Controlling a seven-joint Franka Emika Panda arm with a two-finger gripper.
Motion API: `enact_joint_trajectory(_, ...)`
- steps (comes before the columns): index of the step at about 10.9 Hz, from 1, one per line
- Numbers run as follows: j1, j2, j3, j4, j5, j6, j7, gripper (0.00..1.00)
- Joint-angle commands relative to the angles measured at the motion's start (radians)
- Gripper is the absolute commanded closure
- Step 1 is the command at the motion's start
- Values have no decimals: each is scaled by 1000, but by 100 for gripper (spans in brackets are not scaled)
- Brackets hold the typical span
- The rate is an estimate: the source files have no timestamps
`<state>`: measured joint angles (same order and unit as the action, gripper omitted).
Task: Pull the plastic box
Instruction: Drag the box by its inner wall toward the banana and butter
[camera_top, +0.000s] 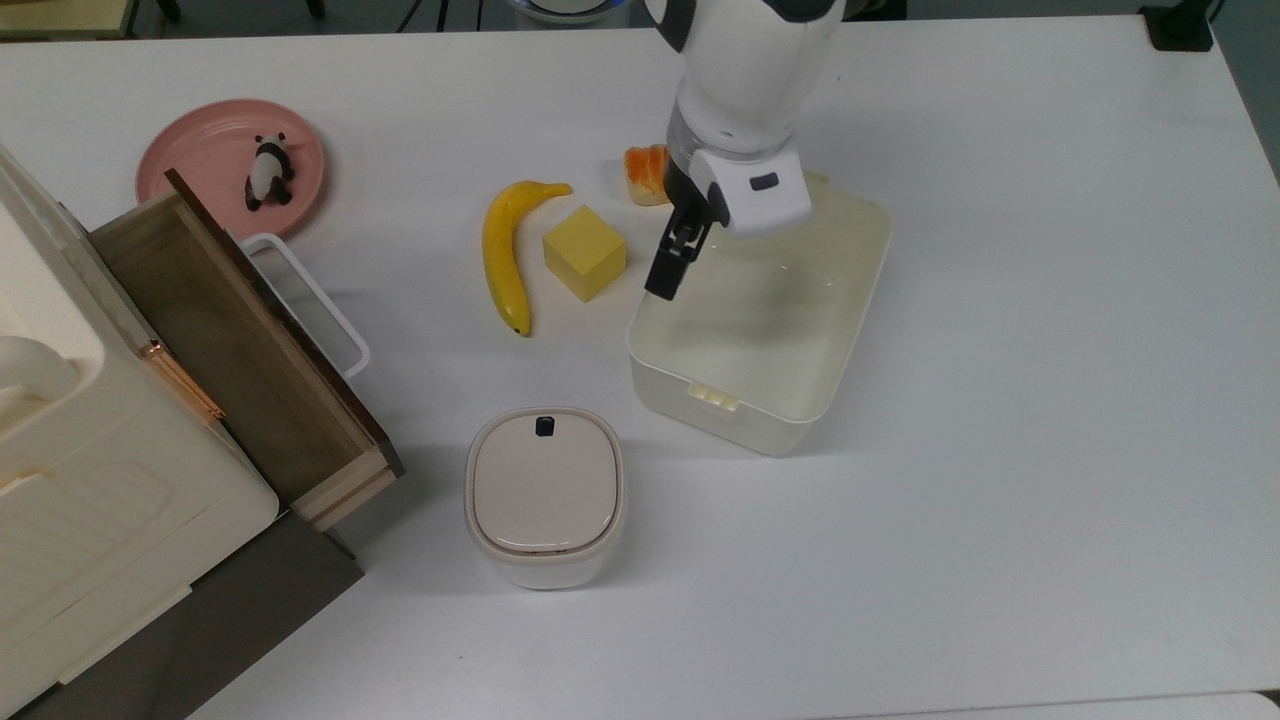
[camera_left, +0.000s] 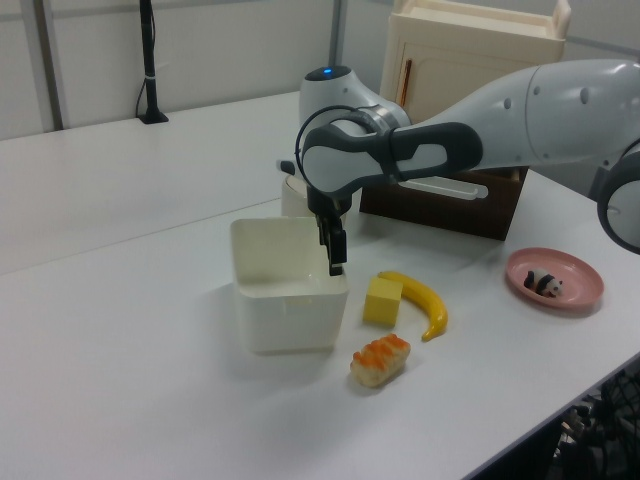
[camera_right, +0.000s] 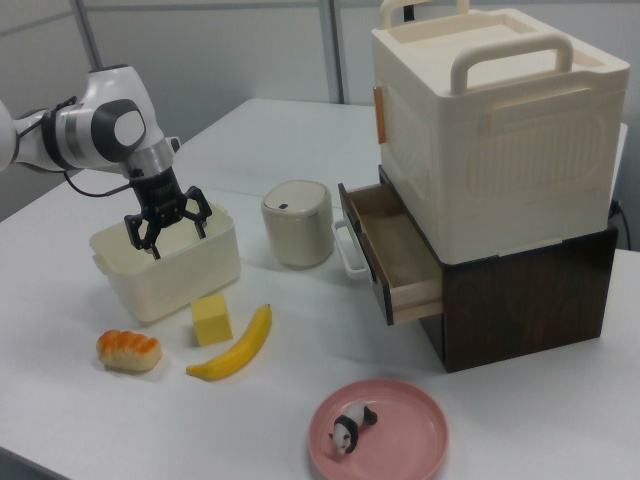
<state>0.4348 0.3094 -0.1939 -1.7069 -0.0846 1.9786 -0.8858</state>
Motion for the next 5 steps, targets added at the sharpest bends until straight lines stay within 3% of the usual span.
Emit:
enact_joint_trajectory(1, 5, -90, -25, -92, -12, 8, -33, 0)
enact_joint_trajectory(5, -5, -102, -39, -106, -30, 6, -35, 0)
